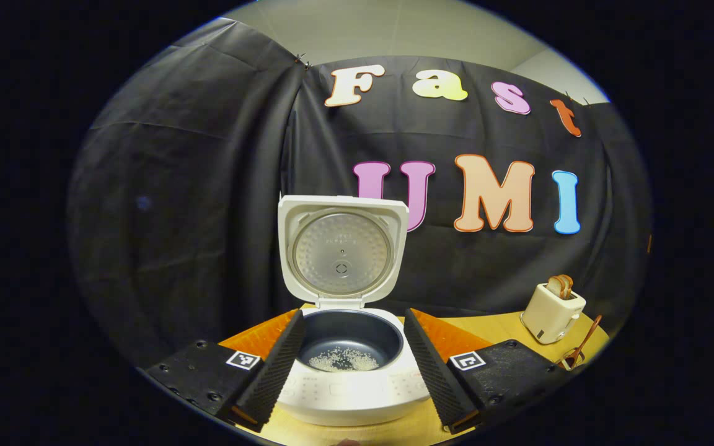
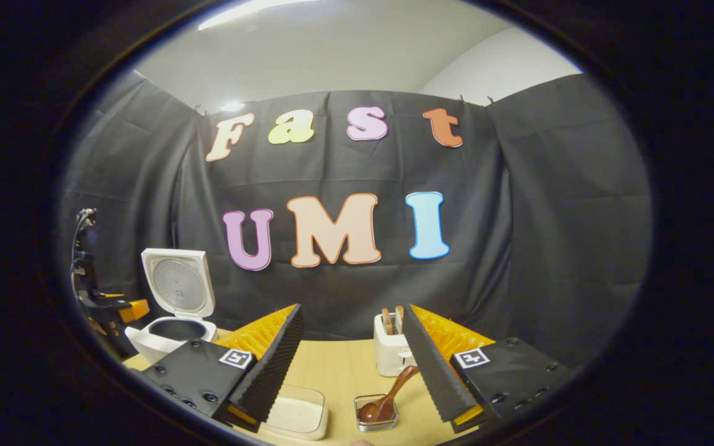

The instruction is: Close the left gripper, press the button to open the rice cooker; take a wooden spoon from the chopstick holder with the right hand, scoop a spoonful of rice and pour it into the rice cooker, then put the wooden spoon back into the chopstick holder.

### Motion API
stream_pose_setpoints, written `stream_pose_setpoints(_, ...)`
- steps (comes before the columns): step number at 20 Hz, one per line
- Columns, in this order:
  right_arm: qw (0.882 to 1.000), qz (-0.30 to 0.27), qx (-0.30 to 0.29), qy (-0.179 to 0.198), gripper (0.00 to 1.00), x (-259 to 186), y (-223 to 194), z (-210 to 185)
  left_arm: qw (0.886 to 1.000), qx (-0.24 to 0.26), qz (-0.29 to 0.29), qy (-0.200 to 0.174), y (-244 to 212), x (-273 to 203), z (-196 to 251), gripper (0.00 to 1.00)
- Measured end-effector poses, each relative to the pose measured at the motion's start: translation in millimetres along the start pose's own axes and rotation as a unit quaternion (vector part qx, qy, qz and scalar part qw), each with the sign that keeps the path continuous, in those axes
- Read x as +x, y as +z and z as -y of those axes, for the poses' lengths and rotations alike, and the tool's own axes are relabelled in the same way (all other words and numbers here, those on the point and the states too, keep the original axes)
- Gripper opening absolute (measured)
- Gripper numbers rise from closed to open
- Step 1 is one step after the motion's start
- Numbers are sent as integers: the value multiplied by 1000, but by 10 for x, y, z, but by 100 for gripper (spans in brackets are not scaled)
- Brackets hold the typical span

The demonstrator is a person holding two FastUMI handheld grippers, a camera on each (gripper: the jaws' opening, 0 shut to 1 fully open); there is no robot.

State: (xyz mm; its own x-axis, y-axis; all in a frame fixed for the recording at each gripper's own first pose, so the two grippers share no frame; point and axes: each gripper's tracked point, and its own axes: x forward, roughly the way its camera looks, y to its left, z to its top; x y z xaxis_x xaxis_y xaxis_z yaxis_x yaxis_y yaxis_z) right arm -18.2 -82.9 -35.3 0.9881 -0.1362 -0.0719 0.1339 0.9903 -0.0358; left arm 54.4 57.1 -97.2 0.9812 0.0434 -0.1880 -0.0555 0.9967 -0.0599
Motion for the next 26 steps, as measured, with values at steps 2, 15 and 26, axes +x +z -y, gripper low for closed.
stream_pose_setpoints(2, 1000, -7, 1, -3, 100, 100, -66, 89, 1000, 3, 16, -3, 119, -104, 51, 95)
stream_pose_setpoints(15, 995, -101, 10, -12, 99, 859, -848, 494, 998, 19, 56, -29, 436, -649, 493, 95)
stream_pose_setpoints(26, 975, -217, 17, -38, 98, 1213, -1854, 825, 998, 23, 54, -22, 485, -817, 567, 95)
